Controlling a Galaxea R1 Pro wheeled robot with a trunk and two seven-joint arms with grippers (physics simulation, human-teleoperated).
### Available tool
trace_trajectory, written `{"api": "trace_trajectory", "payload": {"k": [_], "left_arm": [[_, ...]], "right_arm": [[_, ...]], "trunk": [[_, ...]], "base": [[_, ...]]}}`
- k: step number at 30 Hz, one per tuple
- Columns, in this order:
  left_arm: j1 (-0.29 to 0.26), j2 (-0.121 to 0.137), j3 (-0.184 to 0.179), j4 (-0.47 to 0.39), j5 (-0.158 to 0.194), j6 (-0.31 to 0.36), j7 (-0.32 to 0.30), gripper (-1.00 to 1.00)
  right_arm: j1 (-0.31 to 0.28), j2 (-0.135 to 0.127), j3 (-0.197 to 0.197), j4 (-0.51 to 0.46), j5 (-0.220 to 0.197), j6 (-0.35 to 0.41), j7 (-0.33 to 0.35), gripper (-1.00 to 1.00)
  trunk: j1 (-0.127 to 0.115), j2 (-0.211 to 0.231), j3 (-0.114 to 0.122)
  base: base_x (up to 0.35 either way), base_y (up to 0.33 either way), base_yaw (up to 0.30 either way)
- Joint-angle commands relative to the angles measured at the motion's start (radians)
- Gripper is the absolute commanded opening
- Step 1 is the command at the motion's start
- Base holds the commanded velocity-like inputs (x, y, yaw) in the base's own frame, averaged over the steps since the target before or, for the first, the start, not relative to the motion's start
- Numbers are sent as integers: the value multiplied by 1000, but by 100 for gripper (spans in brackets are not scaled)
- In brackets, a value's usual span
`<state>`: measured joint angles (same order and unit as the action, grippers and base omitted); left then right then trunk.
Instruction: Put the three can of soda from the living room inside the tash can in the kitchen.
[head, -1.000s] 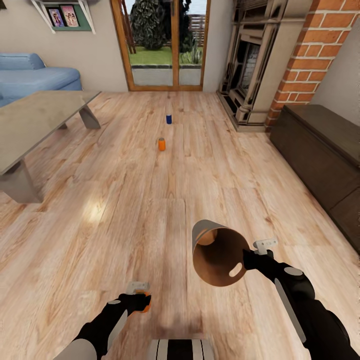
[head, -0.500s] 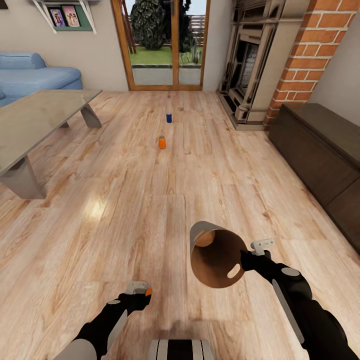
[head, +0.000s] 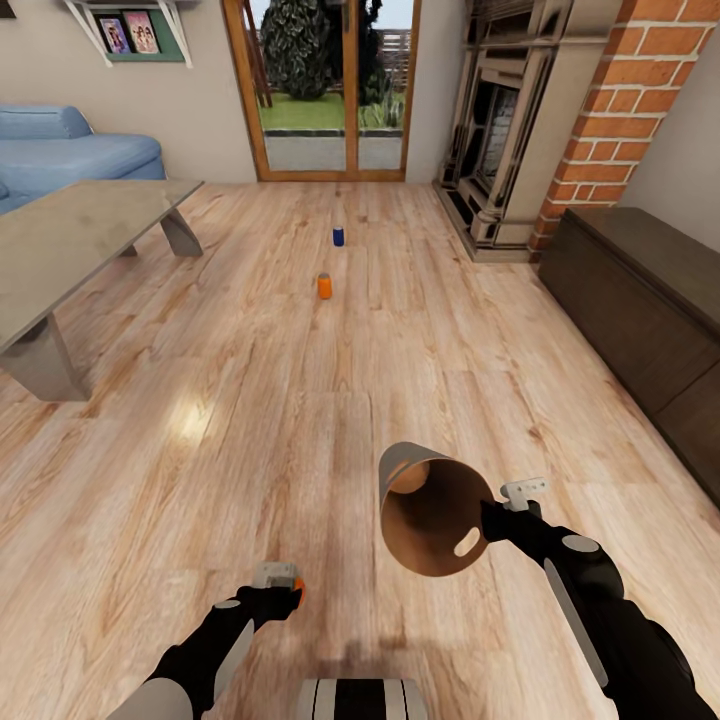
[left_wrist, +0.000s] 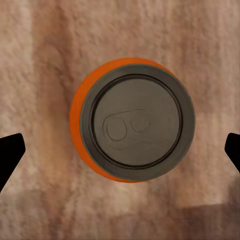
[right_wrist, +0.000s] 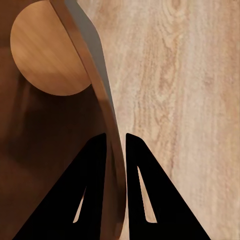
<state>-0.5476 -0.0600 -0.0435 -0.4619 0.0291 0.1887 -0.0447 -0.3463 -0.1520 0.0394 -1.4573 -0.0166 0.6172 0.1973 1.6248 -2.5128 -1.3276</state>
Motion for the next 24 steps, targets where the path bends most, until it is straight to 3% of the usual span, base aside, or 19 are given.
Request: {"api": "trace_trajectory", "payload": {"k": [1, 24], "left_arm": [[0, 0, 0, 0, 0, 0, 0, 100], [0, -1, 0, 2, 0, 1, 3, 100]], "right_arm": [[0, 0, 0, -1, -13, 1, 4, -100], [0, 0, 1, -1, -13, 1, 4, -100]], "trunk": [[0, 0, 0], [0, 0, 0]], "base": [[6, 2, 0], [84, -6, 0]]}}
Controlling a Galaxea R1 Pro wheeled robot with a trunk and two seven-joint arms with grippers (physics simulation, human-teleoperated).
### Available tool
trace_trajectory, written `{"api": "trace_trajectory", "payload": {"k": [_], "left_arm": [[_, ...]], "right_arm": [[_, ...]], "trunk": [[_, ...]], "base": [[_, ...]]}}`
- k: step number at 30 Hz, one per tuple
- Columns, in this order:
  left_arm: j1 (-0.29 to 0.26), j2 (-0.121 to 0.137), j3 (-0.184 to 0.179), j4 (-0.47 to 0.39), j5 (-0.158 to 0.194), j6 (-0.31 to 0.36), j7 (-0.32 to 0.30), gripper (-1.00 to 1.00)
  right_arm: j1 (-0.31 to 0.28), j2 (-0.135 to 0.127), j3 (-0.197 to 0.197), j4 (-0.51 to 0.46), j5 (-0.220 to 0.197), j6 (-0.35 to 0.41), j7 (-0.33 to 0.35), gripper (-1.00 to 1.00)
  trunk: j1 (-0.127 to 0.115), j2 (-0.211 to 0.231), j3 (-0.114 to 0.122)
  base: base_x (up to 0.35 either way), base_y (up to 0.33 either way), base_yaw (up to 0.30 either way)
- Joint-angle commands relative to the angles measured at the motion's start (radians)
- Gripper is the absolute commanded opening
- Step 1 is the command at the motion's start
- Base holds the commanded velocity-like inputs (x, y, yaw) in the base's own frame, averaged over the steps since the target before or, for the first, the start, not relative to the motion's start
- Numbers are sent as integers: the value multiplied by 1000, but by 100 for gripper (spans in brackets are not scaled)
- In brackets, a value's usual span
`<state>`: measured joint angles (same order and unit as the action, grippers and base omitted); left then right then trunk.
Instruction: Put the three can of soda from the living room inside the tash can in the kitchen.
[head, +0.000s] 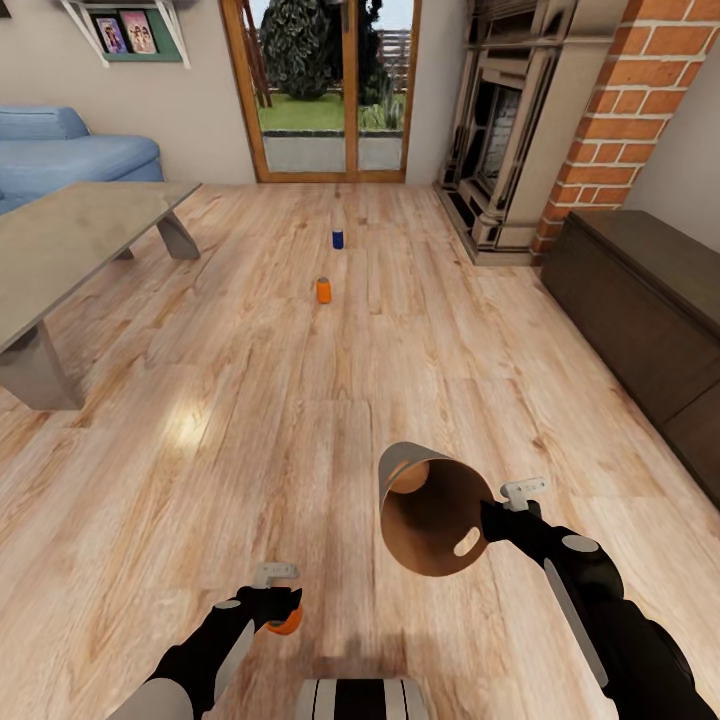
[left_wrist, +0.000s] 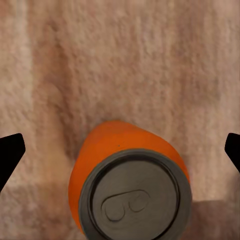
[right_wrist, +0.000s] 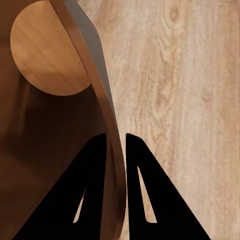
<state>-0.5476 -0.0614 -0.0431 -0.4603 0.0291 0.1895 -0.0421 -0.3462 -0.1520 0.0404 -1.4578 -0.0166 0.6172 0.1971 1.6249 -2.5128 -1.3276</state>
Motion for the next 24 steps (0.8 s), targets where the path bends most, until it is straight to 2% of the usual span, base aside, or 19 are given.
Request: {"api": "trace_trajectory", "payload": {"k": [1, 12, 24], "left_arm": [[0, 0, 0, 0, 0, 1, 0, 100], [0, -1, 0, 2, -1, 4, 1, 100], [0, -2, 0, 2, -2, 2, 1, 100]], "right_arm": [[0, 0, 1, -1, -13, 1, 5, -100], [0, 1, 1, 0, -11, 1, 4, -100], [0, 2, 20, 2, -5, 0, 4, -100]], "trunk": [[0, 0, 0], [4, -2, -39], [4, -2, -39]], "base": [[3, 0, 0], [0, 0, 0], [0, 0, 0]]}}
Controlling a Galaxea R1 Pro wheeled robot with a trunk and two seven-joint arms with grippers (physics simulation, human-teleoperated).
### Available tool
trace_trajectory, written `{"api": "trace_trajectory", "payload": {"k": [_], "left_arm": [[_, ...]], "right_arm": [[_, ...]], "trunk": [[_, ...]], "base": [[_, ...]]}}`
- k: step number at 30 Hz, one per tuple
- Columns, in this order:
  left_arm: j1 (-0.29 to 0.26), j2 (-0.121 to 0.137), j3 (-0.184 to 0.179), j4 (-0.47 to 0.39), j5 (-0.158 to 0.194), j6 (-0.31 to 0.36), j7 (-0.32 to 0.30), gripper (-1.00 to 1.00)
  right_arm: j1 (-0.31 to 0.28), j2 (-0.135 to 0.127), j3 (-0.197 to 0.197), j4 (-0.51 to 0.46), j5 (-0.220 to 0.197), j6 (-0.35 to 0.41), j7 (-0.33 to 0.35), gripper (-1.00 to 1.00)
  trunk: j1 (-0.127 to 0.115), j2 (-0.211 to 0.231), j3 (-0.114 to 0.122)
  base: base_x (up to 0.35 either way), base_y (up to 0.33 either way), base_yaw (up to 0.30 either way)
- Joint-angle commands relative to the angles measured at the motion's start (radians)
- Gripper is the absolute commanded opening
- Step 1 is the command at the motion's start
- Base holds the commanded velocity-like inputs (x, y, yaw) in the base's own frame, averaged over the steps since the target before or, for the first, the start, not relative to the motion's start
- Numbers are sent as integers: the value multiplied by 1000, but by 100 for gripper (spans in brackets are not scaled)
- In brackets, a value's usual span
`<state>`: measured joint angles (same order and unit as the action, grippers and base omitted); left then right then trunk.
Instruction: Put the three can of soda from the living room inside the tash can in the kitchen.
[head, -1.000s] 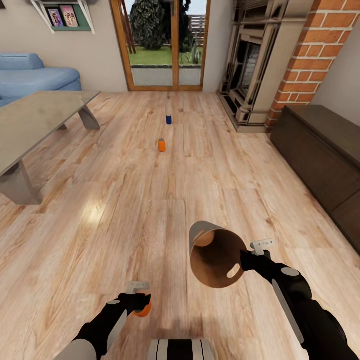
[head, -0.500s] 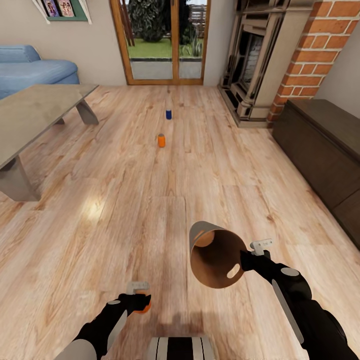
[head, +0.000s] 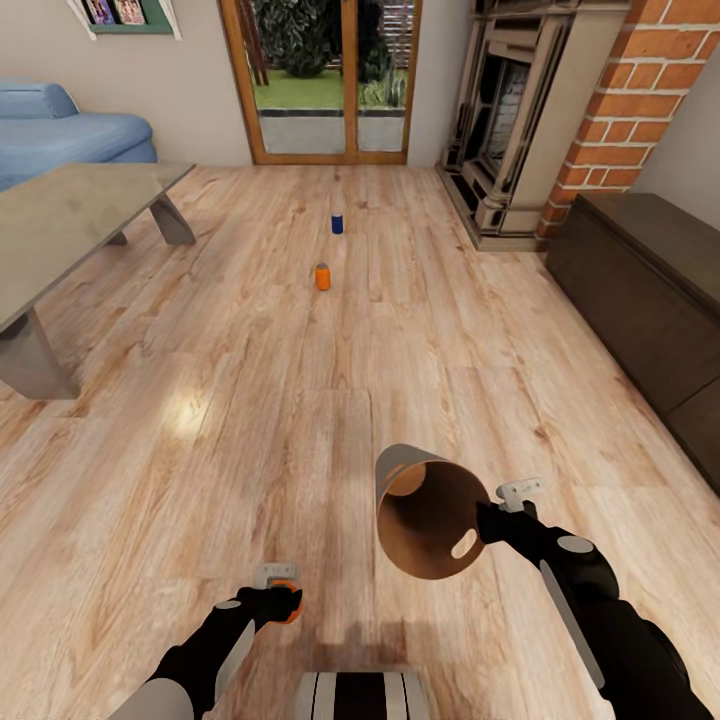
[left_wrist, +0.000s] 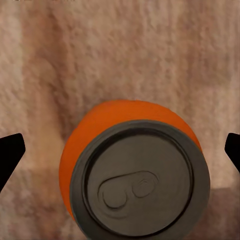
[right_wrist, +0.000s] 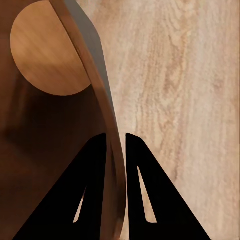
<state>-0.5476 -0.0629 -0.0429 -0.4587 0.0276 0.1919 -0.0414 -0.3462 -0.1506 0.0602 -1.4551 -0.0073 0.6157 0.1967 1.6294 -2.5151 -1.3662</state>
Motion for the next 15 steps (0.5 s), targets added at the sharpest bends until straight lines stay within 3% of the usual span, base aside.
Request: {"api": "trace_trajectory", "payload": {"k": [1, 4, 14, 15], "left_arm": [[0, 0, 0, 0, 0, 0, 0, 100], [0, 0, 0, 0, 0, 2, 0, 100], [0, 0, 0, 0, 0, 1, 0, 100], [0, 0, 0, 0, 0, 1, 0, -100]], "right_arm": [[0, 0, 1, -1, -14, 1, 4, -100], [0, 0, 2, -1, -14, 1, 4, -100], [0, 0, 3, -1, -14, 1, 4, -100], [0, 0, 3, -1, -14, 1, 4, -100]], "trunk": [[0, 0, -4], [2, -1, -15], [2, -1, -15], [2, -1, -15]], "base": [[0, 0, 0], [0, 0, 0], [0, 0, 0], [0, 0, 0]]}}
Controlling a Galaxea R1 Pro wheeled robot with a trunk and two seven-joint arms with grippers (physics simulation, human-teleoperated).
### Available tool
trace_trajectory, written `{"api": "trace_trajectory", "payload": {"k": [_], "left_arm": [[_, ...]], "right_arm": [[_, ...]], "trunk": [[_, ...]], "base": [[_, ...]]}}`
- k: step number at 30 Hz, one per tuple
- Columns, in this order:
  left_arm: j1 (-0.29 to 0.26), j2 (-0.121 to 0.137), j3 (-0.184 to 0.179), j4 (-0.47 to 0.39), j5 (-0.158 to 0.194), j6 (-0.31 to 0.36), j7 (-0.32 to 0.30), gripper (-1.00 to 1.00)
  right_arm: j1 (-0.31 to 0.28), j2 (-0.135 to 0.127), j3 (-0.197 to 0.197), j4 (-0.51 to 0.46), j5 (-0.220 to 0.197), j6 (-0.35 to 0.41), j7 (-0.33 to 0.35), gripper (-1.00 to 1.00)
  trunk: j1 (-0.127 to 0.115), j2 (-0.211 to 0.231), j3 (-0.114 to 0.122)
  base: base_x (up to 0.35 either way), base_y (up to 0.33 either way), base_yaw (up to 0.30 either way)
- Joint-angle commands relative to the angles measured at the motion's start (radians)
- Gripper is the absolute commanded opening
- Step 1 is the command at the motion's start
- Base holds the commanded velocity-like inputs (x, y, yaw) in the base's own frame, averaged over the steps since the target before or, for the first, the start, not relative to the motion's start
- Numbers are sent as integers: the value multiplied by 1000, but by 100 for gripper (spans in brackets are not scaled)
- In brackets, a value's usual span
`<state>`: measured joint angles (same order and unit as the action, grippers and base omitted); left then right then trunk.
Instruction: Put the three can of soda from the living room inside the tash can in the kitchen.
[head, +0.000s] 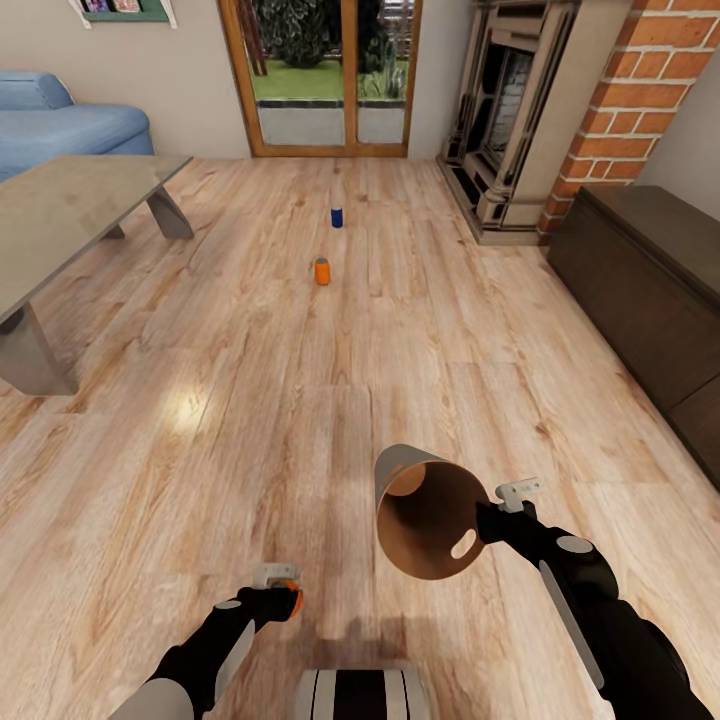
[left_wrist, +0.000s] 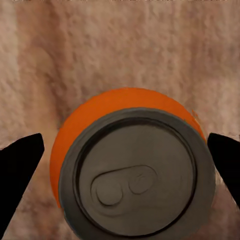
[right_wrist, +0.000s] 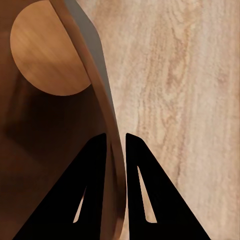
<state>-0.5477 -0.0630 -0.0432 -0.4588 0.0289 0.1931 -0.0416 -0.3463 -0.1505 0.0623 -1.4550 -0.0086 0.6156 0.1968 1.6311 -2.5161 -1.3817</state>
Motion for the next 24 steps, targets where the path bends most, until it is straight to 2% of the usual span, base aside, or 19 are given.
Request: {"api": "trace_trajectory", "payload": {"k": [1, 10, 24], "left_arm": [[0, 0, 0, 0, -1, -1, 0, -100], [0, 0, 0, 0, 0, -2, 0, -100], [0, 0, 0, 2, -3, 12, 0, -100]], "right_arm": [[0, 0, 1, -1, -14, 1, 4, -100], [0, 0, 1, -1, -14, 1, 4, -100], [0, 3, 1, -1, -14, 1, 4, -100]], "trunk": [[0, 0, 0], [0, 0, 0], [-6, 3, 54]], "base": [[0, 0, 0], [0, 0, 0], [0, 0, 0]]}}
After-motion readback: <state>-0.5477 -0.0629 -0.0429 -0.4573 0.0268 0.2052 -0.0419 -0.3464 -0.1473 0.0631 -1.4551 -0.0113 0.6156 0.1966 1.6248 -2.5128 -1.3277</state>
